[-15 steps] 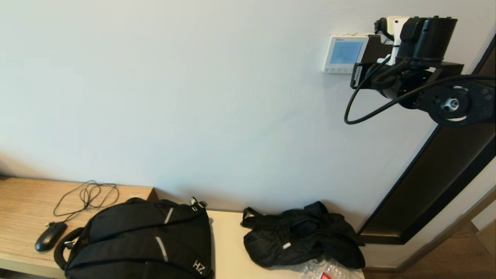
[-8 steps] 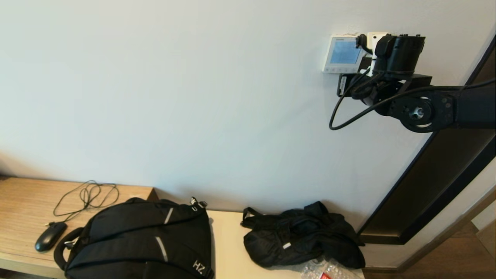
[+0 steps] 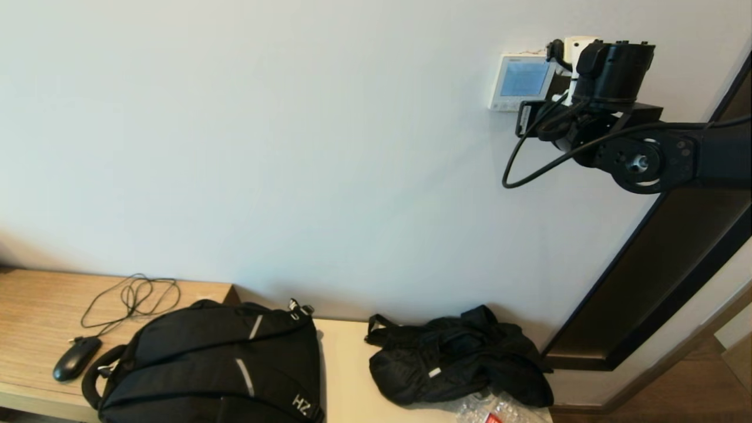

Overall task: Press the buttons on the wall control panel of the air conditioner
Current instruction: Turn on the central air conditioner

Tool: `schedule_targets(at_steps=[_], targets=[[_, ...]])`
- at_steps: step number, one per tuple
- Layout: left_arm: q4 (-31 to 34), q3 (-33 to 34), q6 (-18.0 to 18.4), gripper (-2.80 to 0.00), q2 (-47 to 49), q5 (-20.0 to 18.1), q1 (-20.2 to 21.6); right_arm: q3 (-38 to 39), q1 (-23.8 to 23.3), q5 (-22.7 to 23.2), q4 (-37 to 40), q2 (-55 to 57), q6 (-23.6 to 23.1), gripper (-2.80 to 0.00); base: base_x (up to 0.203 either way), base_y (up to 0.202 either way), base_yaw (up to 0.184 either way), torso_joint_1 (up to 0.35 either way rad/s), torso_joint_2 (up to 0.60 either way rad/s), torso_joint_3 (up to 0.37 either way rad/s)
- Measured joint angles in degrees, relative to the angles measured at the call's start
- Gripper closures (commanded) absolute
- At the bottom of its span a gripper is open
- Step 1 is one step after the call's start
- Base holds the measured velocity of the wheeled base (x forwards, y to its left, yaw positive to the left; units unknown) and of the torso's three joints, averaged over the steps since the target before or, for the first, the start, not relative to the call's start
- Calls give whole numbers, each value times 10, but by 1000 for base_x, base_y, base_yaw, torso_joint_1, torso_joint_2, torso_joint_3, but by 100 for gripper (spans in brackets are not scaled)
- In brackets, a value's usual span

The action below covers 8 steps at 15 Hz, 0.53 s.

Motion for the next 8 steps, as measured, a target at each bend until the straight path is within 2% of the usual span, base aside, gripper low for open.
schedule_targets(at_steps=[8], targets=[[0, 0, 0, 0, 0, 0, 0, -15, -2, 0, -1, 15, -4, 0, 0, 0, 0, 0, 0, 0]])
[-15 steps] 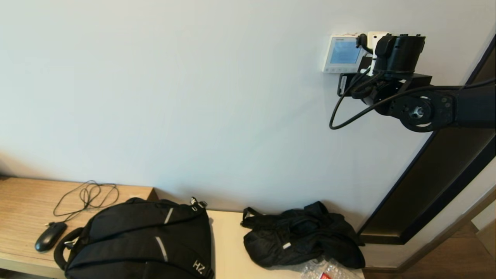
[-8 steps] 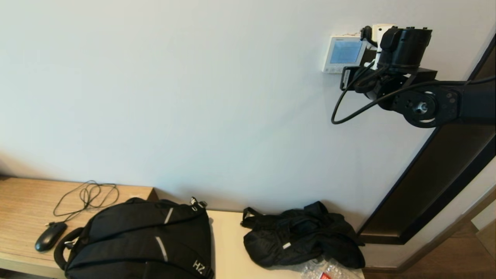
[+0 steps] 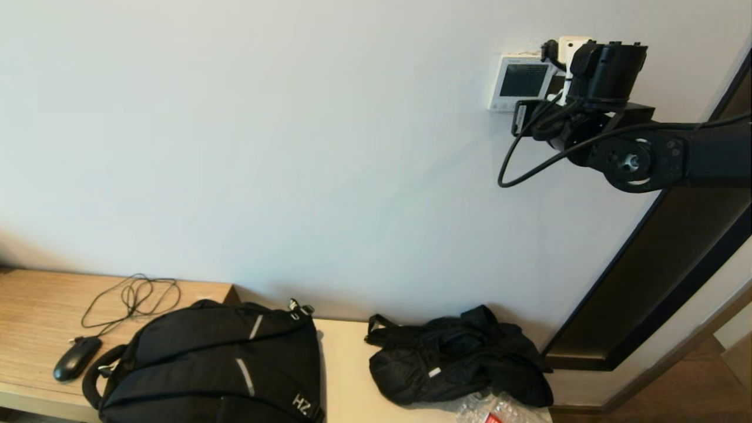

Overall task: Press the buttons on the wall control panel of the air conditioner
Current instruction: Turn on the central air conditioner, then press the temperature decrease button

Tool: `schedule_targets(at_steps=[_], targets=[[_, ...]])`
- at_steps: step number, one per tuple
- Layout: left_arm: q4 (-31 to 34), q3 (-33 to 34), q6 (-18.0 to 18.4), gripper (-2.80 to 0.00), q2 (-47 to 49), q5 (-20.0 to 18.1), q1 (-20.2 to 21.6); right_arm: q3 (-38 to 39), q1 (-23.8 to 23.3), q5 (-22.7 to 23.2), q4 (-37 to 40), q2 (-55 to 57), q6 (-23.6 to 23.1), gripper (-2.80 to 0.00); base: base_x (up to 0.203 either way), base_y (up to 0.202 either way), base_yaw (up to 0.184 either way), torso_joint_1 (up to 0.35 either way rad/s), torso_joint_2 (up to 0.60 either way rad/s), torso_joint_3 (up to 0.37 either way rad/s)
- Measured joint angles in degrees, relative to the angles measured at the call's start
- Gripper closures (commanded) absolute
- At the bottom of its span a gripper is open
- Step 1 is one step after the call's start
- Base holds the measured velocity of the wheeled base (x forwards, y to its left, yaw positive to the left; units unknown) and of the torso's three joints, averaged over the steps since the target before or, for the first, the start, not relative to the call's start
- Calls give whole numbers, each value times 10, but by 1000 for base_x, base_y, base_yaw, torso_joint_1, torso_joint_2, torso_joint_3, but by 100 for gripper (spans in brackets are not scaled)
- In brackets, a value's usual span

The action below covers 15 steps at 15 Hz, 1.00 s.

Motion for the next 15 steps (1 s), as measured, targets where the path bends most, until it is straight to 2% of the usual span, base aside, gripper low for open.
schedule_targets(at_steps=[10, 15], targets=[[0, 0, 0, 0, 0, 0, 0, 11, 7, 0, -4, -7, 2, 0, 0, 0, 0, 0, 0, 0], [0, 0, 0, 0, 0, 0, 0, 28, 41, -15, -3, -25, 0, 0, 0, 0, 0, 0, 0, 0]])
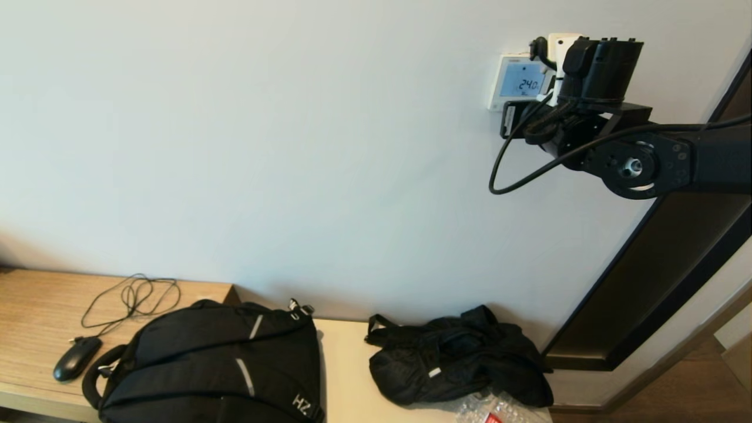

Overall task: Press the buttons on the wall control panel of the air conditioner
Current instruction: Press the temperature decrease button

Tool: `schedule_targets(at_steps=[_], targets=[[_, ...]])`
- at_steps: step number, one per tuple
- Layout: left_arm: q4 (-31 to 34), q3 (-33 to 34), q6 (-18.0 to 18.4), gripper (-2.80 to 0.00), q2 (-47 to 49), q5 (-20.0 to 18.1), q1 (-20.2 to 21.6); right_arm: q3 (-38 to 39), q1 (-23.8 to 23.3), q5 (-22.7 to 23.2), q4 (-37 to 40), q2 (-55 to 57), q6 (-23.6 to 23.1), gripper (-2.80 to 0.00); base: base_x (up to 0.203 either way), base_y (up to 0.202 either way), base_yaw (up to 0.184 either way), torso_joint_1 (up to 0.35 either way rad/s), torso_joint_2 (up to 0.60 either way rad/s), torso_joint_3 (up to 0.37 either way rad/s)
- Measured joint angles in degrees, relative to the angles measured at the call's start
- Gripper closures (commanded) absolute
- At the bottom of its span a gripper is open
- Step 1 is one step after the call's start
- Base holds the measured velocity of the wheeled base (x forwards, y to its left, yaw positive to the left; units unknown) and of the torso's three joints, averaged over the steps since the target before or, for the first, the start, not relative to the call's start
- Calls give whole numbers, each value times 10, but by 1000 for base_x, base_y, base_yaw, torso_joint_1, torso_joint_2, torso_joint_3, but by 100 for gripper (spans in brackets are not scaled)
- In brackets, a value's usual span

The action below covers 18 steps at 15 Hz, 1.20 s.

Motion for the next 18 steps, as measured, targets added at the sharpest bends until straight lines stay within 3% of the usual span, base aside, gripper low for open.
schedule_targets(at_steps=[18], targets=[[0, 0, 0, 0, 0, 0, 0, -51, 4, -4, 4, 43, -2, 0, 0, 0, 0, 0, 0, 0]])
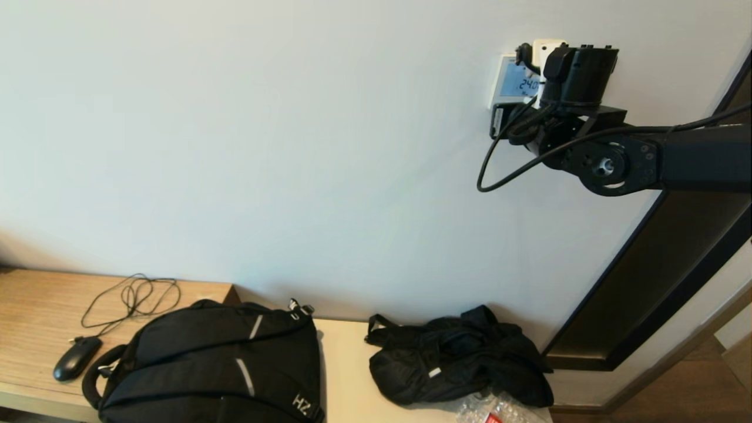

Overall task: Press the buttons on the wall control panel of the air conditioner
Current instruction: Press the temperature decrease button

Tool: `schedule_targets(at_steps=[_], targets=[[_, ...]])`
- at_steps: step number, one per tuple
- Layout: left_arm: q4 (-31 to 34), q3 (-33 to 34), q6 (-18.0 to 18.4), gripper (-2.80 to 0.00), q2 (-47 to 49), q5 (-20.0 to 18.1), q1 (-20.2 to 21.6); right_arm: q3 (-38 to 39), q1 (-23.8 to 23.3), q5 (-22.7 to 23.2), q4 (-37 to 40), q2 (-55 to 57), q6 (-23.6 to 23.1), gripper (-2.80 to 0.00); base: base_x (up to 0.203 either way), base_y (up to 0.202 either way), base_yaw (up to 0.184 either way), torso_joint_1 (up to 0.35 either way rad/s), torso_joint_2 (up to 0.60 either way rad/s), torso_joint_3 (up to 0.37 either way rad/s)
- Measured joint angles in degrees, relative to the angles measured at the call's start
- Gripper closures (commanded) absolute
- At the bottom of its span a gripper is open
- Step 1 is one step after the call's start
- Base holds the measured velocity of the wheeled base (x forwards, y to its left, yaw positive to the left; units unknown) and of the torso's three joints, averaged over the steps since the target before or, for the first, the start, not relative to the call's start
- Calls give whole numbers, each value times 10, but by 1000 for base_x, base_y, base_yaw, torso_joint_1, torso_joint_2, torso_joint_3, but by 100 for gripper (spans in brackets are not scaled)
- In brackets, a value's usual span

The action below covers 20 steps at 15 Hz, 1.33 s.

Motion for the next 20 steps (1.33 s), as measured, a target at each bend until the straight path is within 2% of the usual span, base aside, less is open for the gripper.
schedule_targets(at_steps=[8, 20], targets=[[0, 0, 0, 0, 0, 0, 0, -17, 1, 1, 1, 12, -1, 0, 0, 0, 0, 0, 0, 0], [0, 0, 0, 0, 0, 0, 0, 12, 0, 0, -8, -6, 1, 0, 0, 0, 0, 0, 0, 0]])
